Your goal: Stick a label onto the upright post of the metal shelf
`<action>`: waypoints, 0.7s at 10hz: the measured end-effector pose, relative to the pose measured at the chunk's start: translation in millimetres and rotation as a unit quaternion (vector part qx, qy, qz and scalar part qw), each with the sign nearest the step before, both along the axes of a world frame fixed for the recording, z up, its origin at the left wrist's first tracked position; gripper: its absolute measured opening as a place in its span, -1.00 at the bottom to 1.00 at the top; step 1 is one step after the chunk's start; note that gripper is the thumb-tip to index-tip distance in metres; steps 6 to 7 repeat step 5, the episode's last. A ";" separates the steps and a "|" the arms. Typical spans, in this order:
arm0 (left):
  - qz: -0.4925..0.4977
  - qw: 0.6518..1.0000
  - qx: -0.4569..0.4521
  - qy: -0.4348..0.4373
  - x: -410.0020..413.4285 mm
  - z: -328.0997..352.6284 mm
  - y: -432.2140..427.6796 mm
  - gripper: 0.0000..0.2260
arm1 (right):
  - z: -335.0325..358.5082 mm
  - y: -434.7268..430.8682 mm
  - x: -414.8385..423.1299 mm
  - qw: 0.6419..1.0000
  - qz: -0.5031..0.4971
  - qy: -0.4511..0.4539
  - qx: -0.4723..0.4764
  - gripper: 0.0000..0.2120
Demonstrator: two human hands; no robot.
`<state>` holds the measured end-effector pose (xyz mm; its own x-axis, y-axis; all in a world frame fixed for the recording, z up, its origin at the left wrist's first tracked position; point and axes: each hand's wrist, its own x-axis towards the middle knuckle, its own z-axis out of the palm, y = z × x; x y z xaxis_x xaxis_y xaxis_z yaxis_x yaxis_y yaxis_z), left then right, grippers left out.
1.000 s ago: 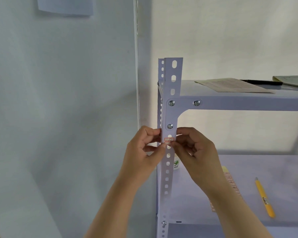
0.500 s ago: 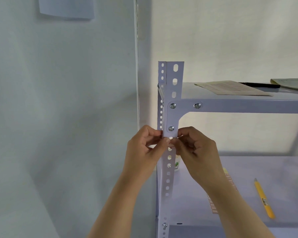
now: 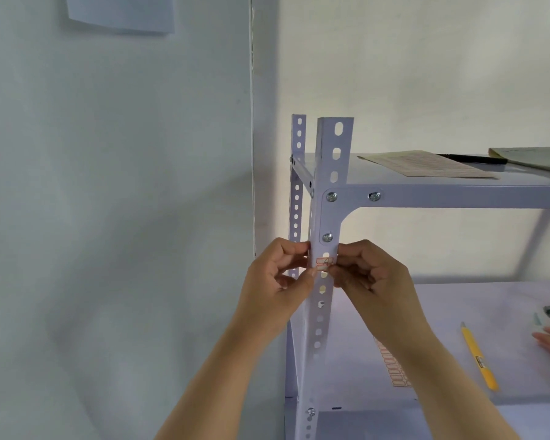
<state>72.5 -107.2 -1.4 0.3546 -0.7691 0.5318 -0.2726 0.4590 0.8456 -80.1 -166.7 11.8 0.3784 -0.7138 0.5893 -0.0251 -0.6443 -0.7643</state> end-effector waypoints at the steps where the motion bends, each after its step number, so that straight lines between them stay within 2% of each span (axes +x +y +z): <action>1: -0.005 0.999 0.010 -0.039 5.1 2.2 2.3 -0.74 | -0.9 2.1 0.2 1.000 -0.022 0.014 0.000 -0.72; 3: 0.026 0.991 0.022 -0.128 13.3 -1.7 18.4 -0.57 | -9.6 15.2 -4.2 0.995 -0.067 0.066 -0.026 -0.73; 5: 0.108 0.976 0.052 -0.182 -5.7 -3.0 43.0 -0.61 | -6.0 28.4 -11.2 0.994 -0.070 0.085 -0.015 -0.68; 7: 0.108 0.976 0.052 -0.182 -5.7 -3.0 43.0 -0.61 | -6.0 28.4 -11.2 0.994 -0.070 0.085 -0.015 -0.68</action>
